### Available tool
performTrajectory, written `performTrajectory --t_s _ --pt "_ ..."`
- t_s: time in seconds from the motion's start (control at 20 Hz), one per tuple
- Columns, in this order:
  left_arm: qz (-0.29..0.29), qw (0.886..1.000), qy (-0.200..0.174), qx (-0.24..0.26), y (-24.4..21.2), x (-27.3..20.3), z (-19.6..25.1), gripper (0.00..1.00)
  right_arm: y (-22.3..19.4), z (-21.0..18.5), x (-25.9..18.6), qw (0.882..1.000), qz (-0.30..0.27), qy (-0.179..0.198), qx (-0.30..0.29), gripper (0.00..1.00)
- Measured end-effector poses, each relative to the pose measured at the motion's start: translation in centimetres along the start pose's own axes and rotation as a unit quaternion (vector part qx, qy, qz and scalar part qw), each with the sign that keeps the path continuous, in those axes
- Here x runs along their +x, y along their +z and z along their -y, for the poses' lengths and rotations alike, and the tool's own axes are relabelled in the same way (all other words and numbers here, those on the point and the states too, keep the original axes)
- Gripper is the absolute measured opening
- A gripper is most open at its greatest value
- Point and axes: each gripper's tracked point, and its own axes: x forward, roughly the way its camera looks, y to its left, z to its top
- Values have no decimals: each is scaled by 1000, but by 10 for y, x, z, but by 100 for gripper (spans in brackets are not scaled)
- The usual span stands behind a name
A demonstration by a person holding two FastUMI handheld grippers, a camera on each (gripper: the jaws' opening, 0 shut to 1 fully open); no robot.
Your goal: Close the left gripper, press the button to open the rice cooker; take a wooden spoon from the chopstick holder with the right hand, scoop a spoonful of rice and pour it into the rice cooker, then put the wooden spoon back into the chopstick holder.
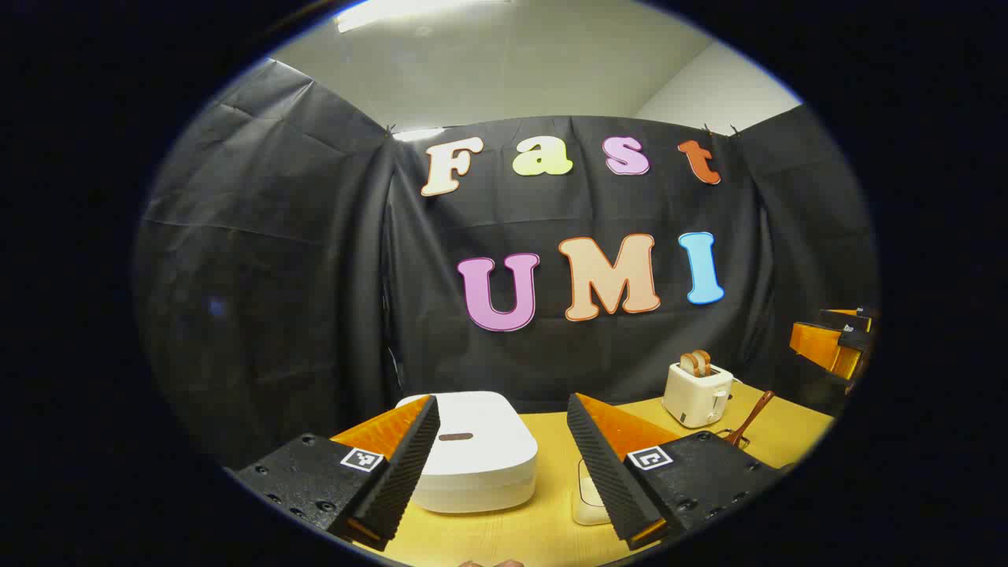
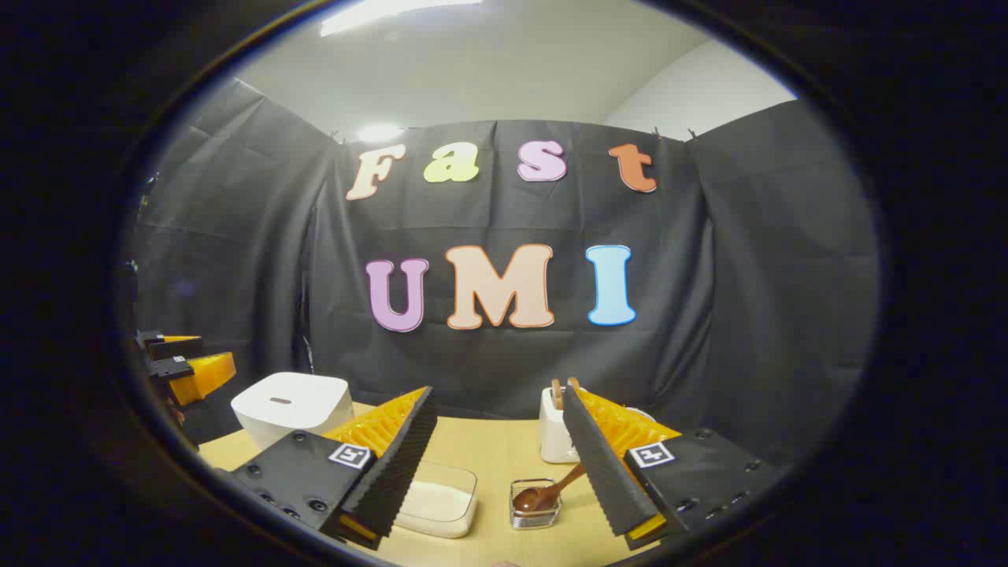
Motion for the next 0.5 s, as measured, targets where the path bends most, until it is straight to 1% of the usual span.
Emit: performTrajectory --t_s 0.5 --pt "8 1000 7 -1 3 1 -4 96 -1 -1 3 1000 -1 -2 -5 100"
